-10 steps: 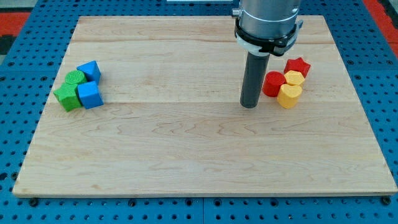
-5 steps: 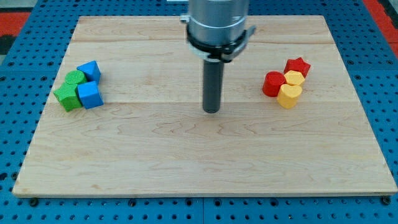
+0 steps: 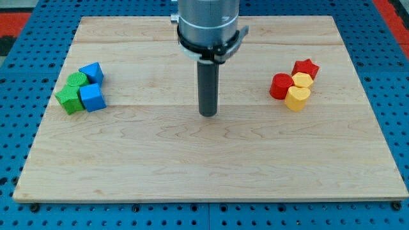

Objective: Move the blue cube along with the green star right to the green circle

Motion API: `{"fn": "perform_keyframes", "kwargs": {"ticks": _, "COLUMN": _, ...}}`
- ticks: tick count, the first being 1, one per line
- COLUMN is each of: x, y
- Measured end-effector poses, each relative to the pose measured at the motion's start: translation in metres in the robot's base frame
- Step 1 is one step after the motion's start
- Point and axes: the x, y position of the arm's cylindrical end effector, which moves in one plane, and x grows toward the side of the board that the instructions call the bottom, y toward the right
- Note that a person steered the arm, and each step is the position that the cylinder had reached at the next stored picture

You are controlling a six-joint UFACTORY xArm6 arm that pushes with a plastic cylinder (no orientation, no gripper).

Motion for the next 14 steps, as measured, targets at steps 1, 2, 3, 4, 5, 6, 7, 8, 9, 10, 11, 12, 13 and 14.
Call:
{"fn": "perform_keyframes", "kwargs": {"ticks": 1, "x": 0.039, "y": -0.063}}
{"fn": "perform_keyframes", "kwargs": {"ticks": 2, "x": 0.045, "y": -0.156}}
{"fn": "perform_keyframes", "kwargs": {"ticks": 3, "x": 0.044, "y": -0.208}}
{"fn": "perform_keyframes", "kwargs": {"ticks": 4, "x": 0.022, "y": -0.297}}
{"fn": "perform_keyframes", "kwargs": {"ticks": 5, "x": -0.011, "y": -0.299}}
{"fn": "perform_keyframes", "kwargs": {"ticks": 6, "x": -0.029, "y": -0.279}}
{"fn": "perform_keyframes", "kwargs": {"ticks": 7, "x": -0.029, "y": -0.238}}
{"fn": "perform_keyframes", "kwargs": {"ticks": 8, "x": -0.029, "y": -0.223}}
{"fn": "perform_keyframes", "kwargs": {"ticks": 9, "x": -0.029, "y": -0.198}}
{"fn": "perform_keyframes", "kwargs": {"ticks": 10, "x": -0.012, "y": -0.208}}
{"fn": "perform_keyframes", "kwargs": {"ticks": 11, "x": -0.019, "y": -0.192}}
{"fn": "perform_keyframes", "kwargs": {"ticks": 12, "x": -0.017, "y": -0.192}}
{"fn": "perform_keyframes", "kwargs": {"ticks": 13, "x": -0.007, "y": -0.175}}
{"fn": "perform_keyframes", "kwargs": {"ticks": 14, "x": -0.009, "y": -0.143}}
